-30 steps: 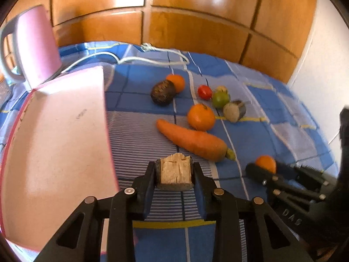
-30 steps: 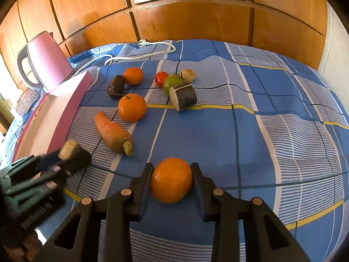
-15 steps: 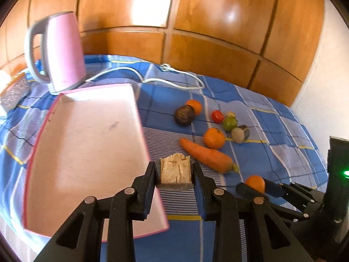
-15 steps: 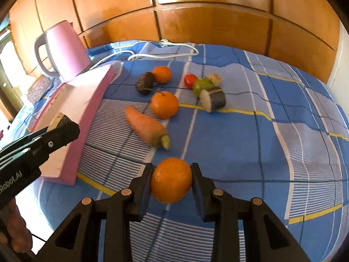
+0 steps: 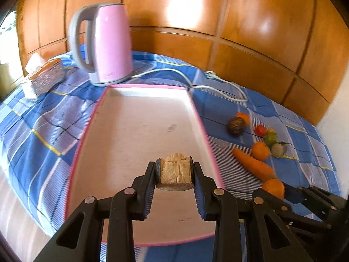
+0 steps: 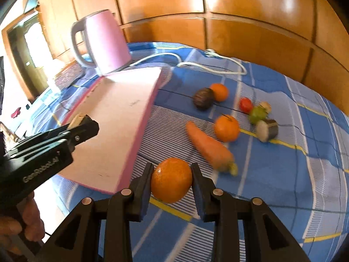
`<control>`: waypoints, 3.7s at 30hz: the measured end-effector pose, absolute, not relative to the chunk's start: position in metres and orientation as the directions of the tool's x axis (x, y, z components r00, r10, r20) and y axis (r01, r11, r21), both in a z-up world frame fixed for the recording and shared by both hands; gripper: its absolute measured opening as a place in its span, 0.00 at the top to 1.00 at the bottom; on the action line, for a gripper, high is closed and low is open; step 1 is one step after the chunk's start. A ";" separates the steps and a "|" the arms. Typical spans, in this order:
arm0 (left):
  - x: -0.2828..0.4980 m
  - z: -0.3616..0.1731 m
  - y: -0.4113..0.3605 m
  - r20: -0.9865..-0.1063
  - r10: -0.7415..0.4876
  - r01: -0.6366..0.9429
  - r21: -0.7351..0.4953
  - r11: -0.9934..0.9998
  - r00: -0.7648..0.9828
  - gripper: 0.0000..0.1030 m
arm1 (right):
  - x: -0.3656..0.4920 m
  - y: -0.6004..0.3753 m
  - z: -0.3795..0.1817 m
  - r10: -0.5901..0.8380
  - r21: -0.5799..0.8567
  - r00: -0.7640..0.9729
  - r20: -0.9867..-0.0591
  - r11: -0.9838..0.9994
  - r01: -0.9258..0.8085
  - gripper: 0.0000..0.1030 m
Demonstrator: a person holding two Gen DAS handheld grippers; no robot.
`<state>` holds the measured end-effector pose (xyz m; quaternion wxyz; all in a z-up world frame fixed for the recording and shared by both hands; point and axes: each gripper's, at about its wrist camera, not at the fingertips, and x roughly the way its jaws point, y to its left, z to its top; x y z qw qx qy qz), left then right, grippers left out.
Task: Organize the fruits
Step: 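Carry both items over the pink-rimmed tray and open both tools to release, then withdraw both tools from the tray and move the right tool toward the carrot, then close the right tool around the carrot and lift it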
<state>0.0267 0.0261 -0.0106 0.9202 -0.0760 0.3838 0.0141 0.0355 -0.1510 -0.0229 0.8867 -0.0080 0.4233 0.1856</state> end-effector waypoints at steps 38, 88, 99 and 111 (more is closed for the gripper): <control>0.024 -0.016 0.077 -0.723 0.070 -0.240 -0.136 0.961 0.688 0.53 | 0.059 -0.099 -0.013 0.395 0.224 0.543 -0.741 0.908 -0.355 0.63; 0.029 -0.028 0.001 -0.742 -0.120 0.019 -0.143 0.989 0.659 0.51 | 0.093 -0.175 -0.063 0.287 0.069 0.457 -0.842 0.897 -0.436 0.69; 0.023 -0.025 -0.002 -0.737 -0.139 0.034 -0.156 0.987 0.662 0.51 | 0.052 -0.166 -0.060 0.291 0.067 0.445 -0.847 0.889 -0.454 0.72; 0.018 -0.021 -0.011 -0.729 -0.166 0.071 -0.159 0.985 0.665 0.51 | 0.001 -0.199 -0.060 0.211 0.044 0.490 -0.846 0.943 -0.330 0.72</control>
